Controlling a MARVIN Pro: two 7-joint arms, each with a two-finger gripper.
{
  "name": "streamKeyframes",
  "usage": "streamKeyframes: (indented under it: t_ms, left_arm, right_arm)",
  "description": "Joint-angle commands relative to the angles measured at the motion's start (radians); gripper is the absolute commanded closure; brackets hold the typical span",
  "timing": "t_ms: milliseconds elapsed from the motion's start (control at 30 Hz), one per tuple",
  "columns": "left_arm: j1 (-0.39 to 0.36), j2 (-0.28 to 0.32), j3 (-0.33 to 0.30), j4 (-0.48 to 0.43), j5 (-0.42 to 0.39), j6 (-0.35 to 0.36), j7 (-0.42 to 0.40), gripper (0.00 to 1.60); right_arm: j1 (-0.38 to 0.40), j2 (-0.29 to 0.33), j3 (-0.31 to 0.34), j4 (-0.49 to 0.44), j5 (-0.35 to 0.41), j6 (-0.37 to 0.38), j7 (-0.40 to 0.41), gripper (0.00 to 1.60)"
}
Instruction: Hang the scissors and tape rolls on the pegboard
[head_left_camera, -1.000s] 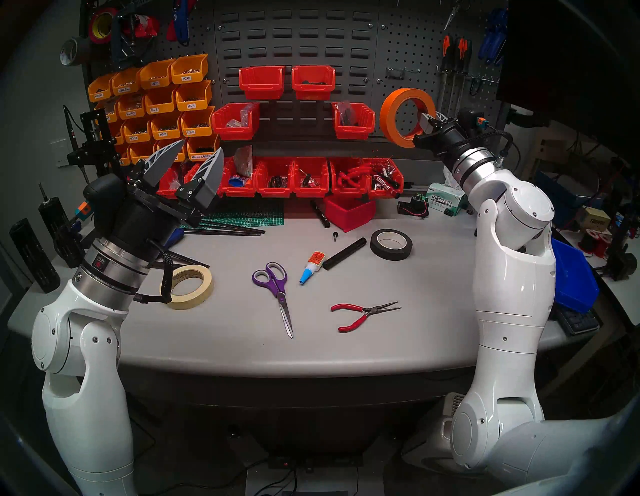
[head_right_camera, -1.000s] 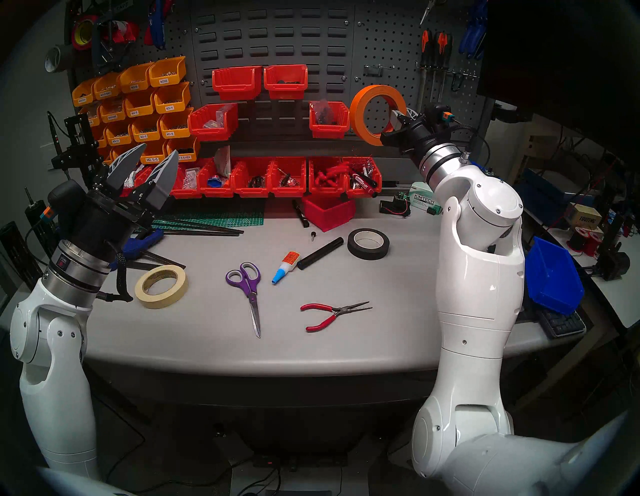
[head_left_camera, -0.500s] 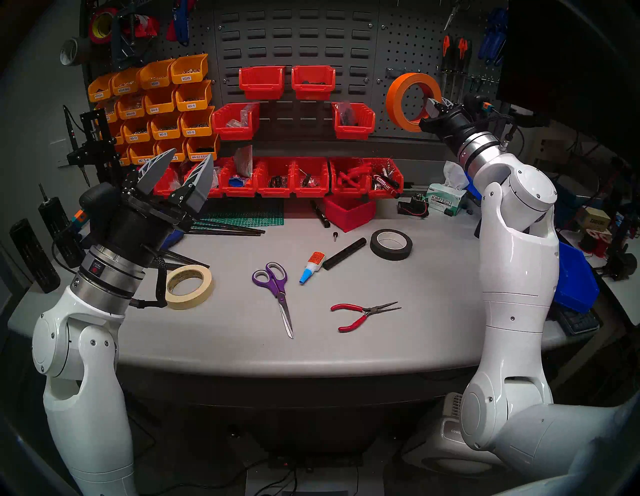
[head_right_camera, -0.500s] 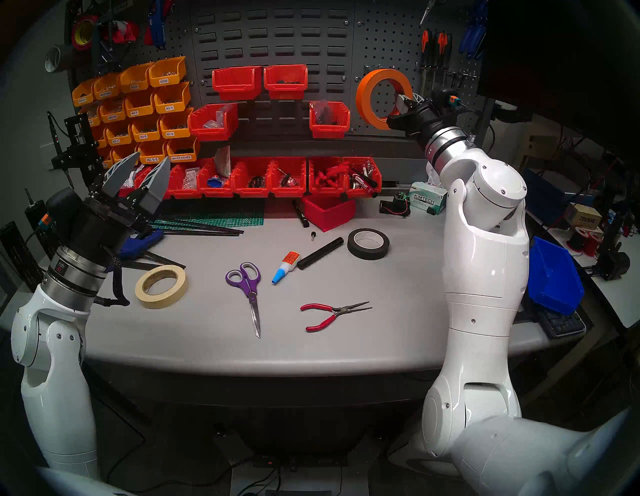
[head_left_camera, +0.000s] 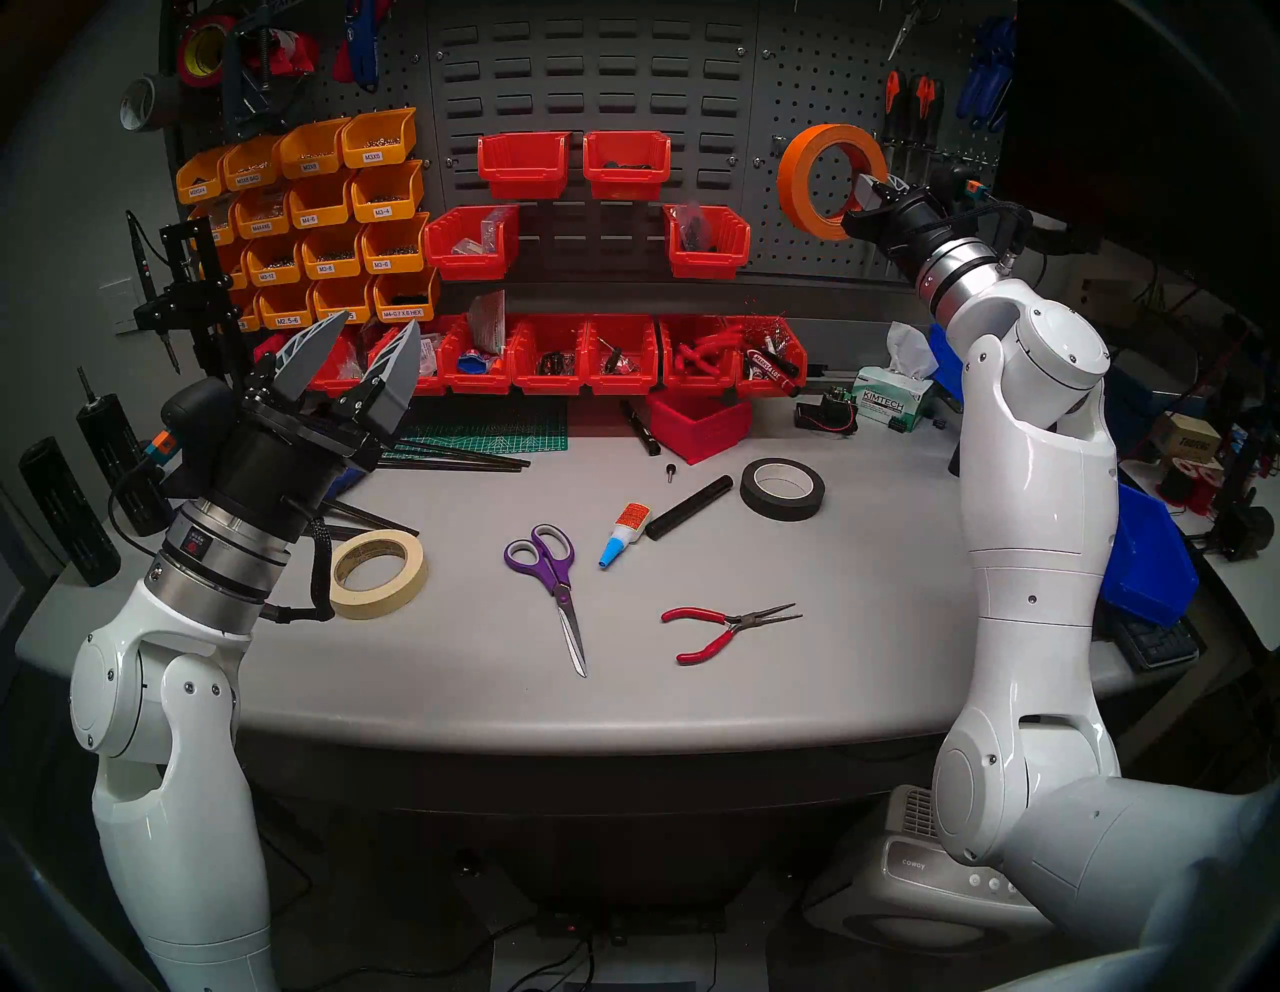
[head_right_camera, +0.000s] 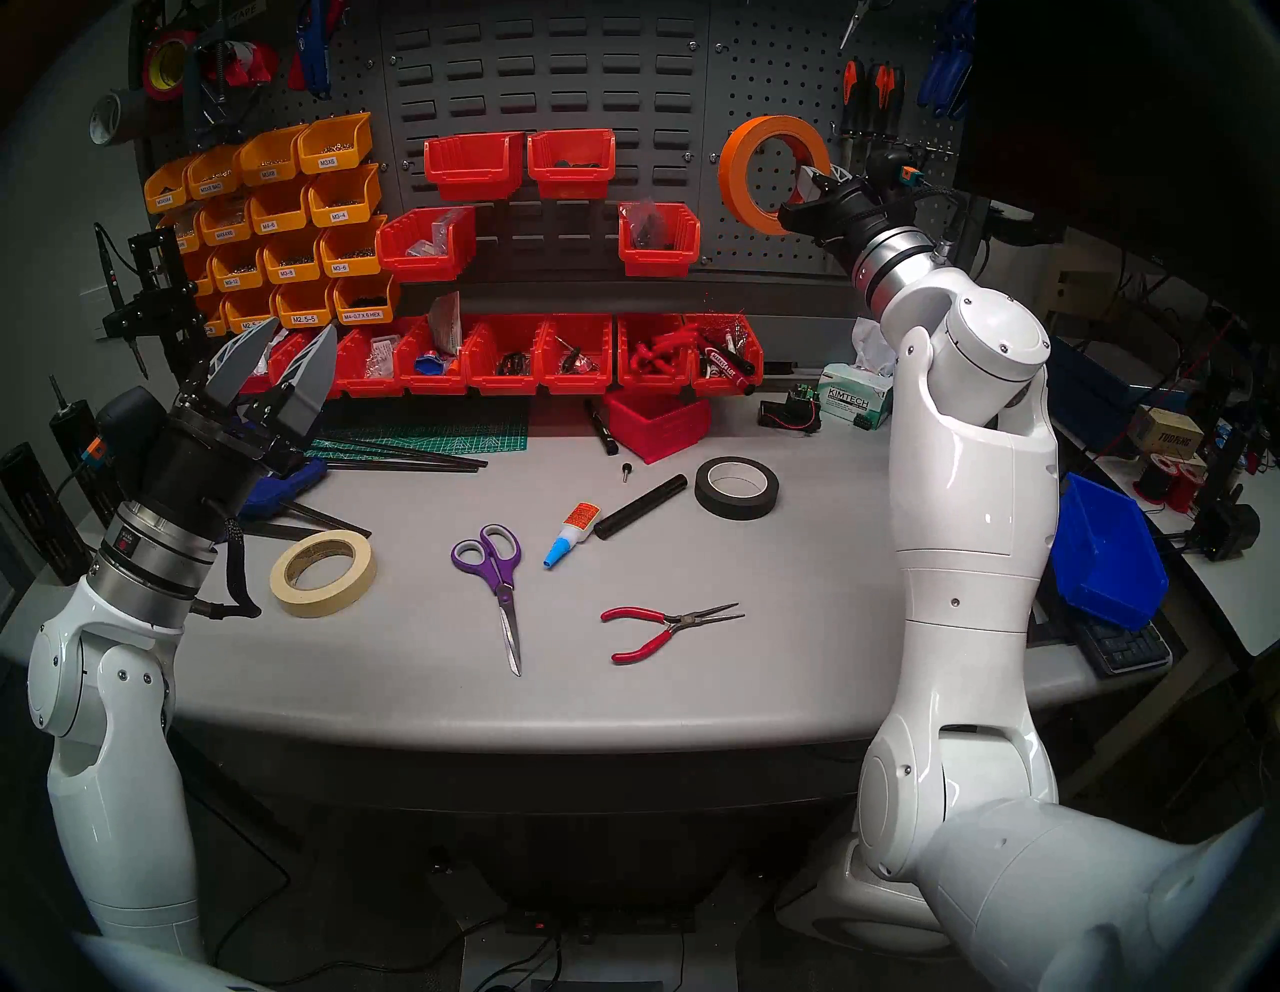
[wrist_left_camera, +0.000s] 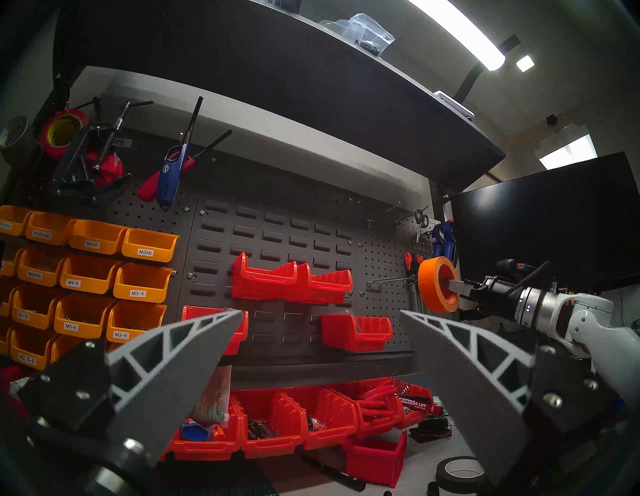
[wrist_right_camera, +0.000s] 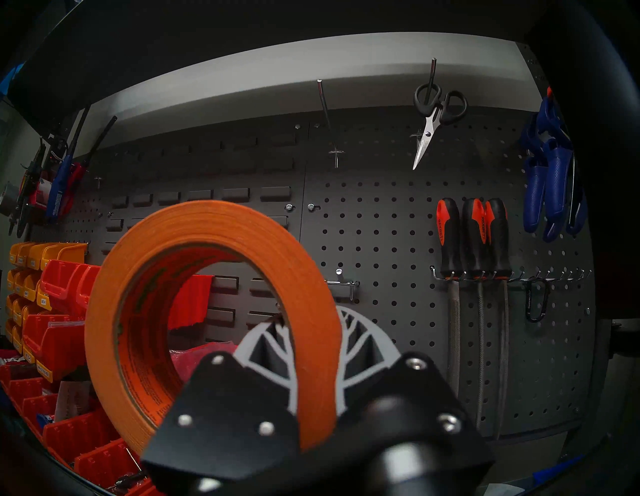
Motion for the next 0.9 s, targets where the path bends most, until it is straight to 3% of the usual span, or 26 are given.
streamKeyframes:
  t_ms: [0, 867]
  left_arm:
    - [-0.018, 0.002, -0.008, -0.014, -0.013, -0.003, -0.001, 0.0]
    - [-0.037, -0.001, -0.028, 0.001, -0.018, -0.001, -0.014, 0.0]
  right_arm:
    - [0.108, 0.022, -0.007, 0.01, 0.009, -0.023, -0.019, 1.6]
    - [0.247, 0.038, -0.045, 0.17, 0.051, -0.028, -0.082, 1.6]
